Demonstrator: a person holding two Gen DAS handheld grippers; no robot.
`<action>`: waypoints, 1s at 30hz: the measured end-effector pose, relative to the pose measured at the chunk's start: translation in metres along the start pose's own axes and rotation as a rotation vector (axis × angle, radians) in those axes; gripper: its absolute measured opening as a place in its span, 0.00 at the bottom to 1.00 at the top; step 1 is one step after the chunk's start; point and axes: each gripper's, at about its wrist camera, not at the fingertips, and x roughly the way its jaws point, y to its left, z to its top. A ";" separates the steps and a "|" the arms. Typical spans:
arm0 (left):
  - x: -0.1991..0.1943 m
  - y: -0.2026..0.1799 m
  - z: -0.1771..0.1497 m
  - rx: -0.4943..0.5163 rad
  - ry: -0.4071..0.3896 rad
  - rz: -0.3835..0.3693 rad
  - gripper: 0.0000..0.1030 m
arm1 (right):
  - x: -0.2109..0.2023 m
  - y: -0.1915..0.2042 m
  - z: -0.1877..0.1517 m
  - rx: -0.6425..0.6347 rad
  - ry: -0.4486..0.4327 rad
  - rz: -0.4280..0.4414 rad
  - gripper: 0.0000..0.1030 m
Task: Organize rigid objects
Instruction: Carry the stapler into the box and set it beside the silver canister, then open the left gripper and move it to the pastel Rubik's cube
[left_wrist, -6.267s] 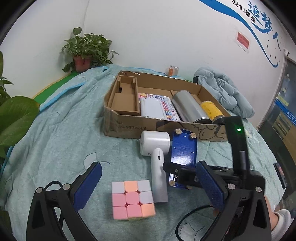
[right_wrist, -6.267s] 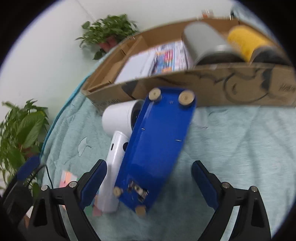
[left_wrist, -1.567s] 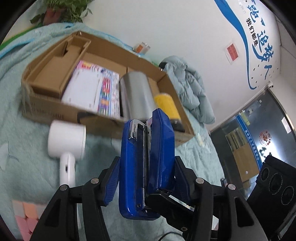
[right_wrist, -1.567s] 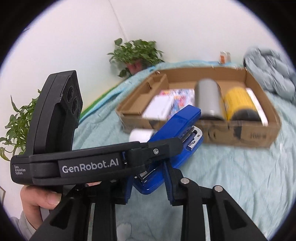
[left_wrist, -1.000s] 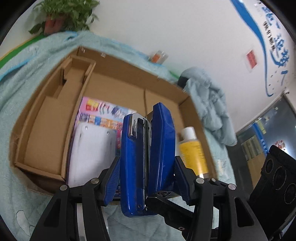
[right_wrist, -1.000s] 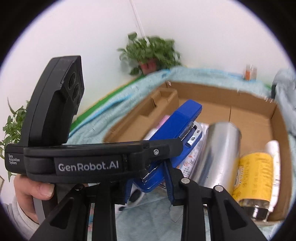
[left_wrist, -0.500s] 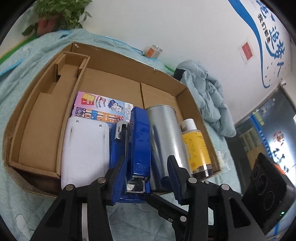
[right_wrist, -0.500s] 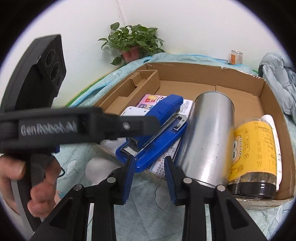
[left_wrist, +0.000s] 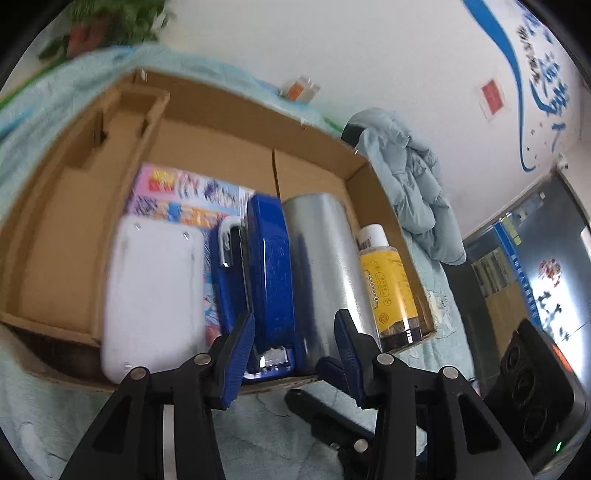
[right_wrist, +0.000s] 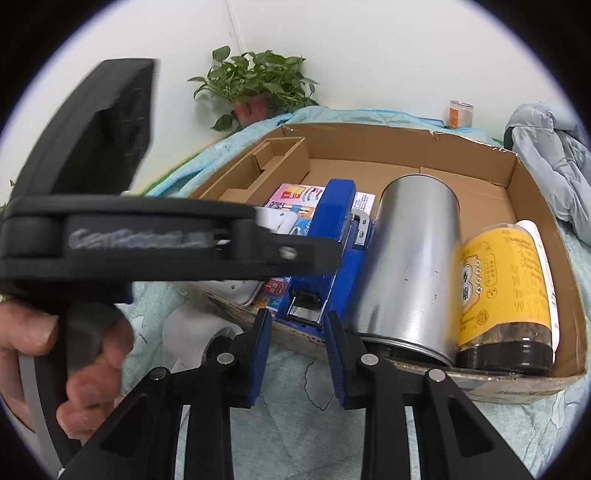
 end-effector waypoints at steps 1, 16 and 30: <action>-0.015 -0.005 -0.006 0.052 -0.044 0.044 0.49 | -0.004 0.000 -0.001 0.006 -0.014 0.010 0.27; -0.157 0.062 -0.125 0.102 -0.138 0.317 0.99 | -0.056 0.058 -0.096 -0.087 -0.115 0.072 0.97; -0.123 0.096 -0.190 -0.074 0.090 0.136 0.63 | 0.001 0.136 -0.119 -0.135 0.108 0.277 0.85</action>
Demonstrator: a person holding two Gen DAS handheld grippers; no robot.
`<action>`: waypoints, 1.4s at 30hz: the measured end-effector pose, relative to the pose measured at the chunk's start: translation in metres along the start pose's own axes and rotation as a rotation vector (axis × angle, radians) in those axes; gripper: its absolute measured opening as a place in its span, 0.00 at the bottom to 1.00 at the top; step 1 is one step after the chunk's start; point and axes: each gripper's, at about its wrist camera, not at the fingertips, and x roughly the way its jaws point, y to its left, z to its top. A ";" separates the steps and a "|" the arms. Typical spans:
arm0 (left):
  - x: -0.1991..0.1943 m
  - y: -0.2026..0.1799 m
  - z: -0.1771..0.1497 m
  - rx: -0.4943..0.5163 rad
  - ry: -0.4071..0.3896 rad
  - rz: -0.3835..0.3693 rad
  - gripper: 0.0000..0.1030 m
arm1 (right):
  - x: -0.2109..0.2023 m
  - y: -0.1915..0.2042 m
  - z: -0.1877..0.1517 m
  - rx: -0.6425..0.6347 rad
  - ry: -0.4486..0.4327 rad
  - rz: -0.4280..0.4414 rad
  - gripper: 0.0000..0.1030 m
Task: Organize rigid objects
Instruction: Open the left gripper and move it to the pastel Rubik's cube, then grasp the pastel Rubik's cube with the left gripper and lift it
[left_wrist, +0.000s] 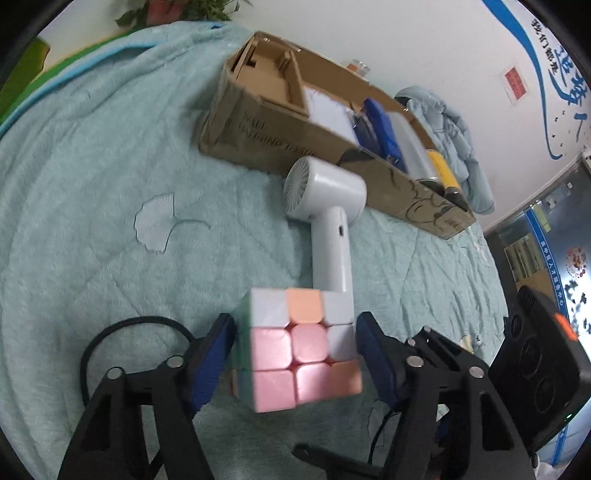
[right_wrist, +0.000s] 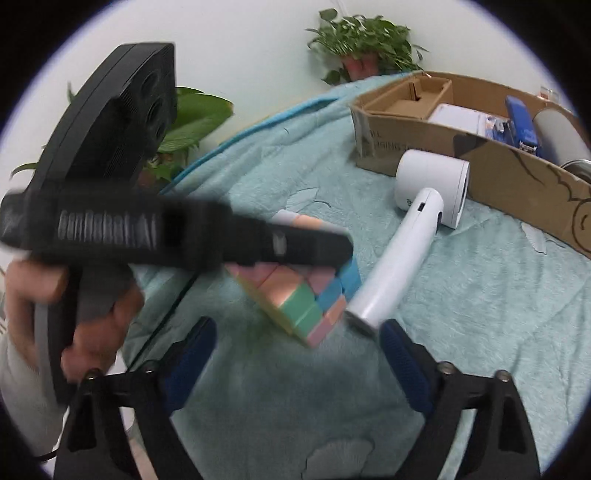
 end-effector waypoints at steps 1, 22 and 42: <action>-0.001 -0.001 -0.003 0.006 -0.009 0.001 0.63 | 0.003 0.000 0.001 0.005 0.001 -0.008 0.85; -0.013 -0.043 -0.067 0.000 0.046 -0.045 0.63 | -0.037 0.010 -0.057 0.147 0.062 -0.115 0.79; -0.048 -0.069 -0.058 0.089 -0.080 -0.045 0.53 | -0.038 0.027 -0.044 0.144 -0.002 -0.072 0.59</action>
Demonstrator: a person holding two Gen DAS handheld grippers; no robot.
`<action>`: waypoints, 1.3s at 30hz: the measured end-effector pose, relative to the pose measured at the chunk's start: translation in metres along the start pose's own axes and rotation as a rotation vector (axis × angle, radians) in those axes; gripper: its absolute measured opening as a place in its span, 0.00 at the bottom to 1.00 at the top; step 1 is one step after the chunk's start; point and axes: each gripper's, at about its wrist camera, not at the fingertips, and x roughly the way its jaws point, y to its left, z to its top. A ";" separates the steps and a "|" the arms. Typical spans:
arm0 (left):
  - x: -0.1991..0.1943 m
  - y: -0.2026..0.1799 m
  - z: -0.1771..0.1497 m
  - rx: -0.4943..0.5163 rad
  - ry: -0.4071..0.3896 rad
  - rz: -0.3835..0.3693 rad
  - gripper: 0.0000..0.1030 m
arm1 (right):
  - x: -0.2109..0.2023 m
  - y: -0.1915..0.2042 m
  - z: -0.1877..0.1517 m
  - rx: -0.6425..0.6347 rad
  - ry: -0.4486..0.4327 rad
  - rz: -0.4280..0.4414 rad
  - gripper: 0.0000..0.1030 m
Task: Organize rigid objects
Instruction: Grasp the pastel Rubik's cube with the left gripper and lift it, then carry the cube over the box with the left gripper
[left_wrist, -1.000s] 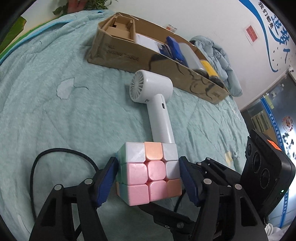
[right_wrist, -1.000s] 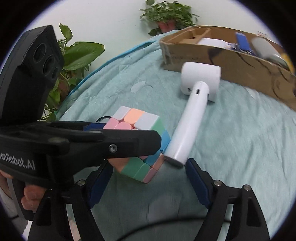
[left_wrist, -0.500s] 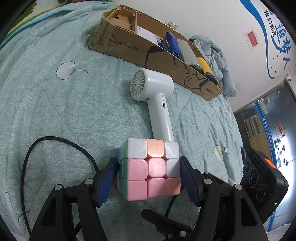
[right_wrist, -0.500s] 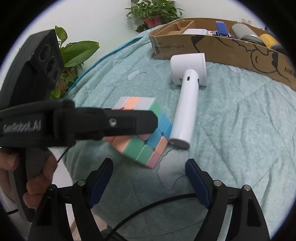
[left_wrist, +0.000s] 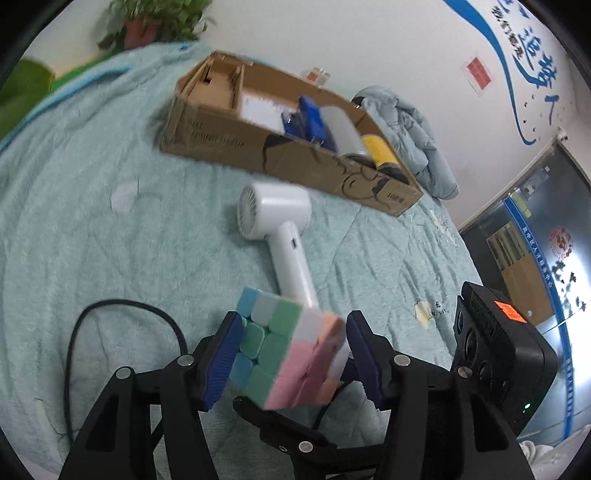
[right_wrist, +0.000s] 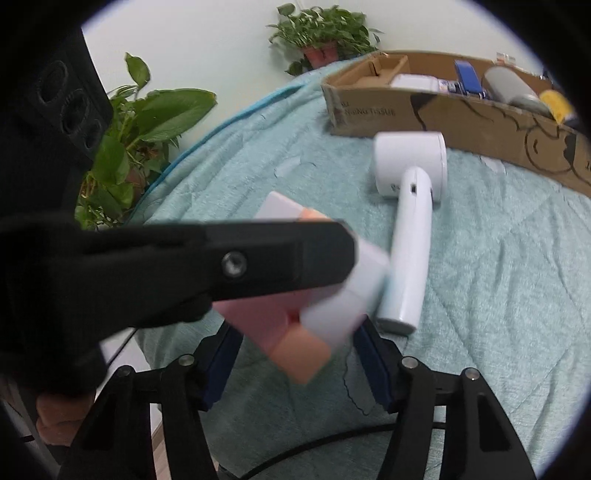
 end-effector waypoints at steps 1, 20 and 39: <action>-0.004 -0.004 0.002 0.015 -0.012 -0.001 0.53 | -0.003 0.000 0.002 0.005 -0.012 0.003 0.59; -0.017 -0.054 0.110 0.169 -0.175 -0.070 0.54 | -0.048 -0.020 0.095 -0.092 -0.181 -0.138 0.59; 0.053 -0.008 0.293 0.135 -0.216 -0.055 0.55 | -0.014 -0.061 0.223 -0.245 -0.139 -0.206 0.58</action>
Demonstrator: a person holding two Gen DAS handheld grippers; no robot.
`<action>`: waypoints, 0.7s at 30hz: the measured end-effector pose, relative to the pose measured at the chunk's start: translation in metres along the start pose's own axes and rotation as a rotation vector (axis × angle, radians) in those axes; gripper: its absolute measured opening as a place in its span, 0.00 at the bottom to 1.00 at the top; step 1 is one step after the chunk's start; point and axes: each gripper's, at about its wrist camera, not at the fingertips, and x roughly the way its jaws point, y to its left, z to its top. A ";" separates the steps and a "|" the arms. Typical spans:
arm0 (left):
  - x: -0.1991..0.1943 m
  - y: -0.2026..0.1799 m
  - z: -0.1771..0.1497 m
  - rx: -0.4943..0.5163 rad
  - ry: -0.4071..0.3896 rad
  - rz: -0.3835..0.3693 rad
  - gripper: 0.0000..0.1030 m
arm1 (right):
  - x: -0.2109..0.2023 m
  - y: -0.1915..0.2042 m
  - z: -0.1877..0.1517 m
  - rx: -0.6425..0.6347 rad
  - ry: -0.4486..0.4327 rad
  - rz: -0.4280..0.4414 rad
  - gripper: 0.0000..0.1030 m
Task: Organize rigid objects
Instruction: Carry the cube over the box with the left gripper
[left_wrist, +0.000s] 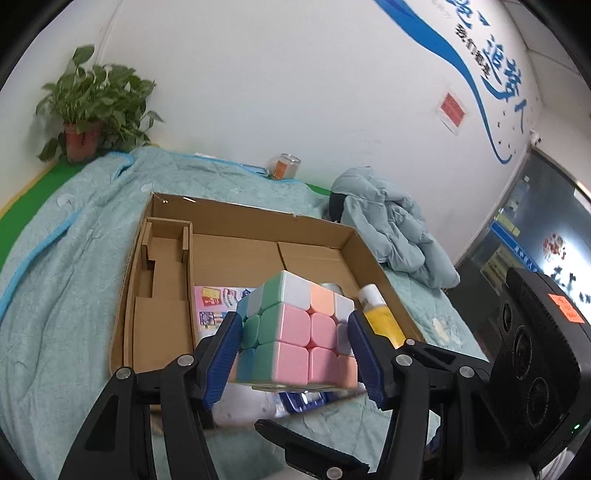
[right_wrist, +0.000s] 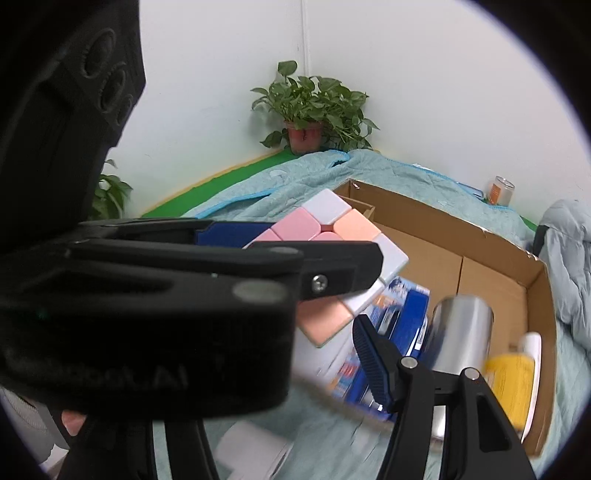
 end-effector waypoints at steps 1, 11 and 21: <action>0.007 0.006 0.004 -0.008 0.007 -0.001 0.55 | 0.006 -0.006 0.004 0.002 0.009 0.002 0.58; 0.089 0.055 0.036 -0.085 0.091 -0.034 0.53 | 0.068 -0.053 0.029 0.015 0.127 0.002 0.57; 0.139 0.097 0.041 -0.144 0.160 -0.035 0.49 | 0.125 -0.081 0.040 0.043 0.276 0.047 0.55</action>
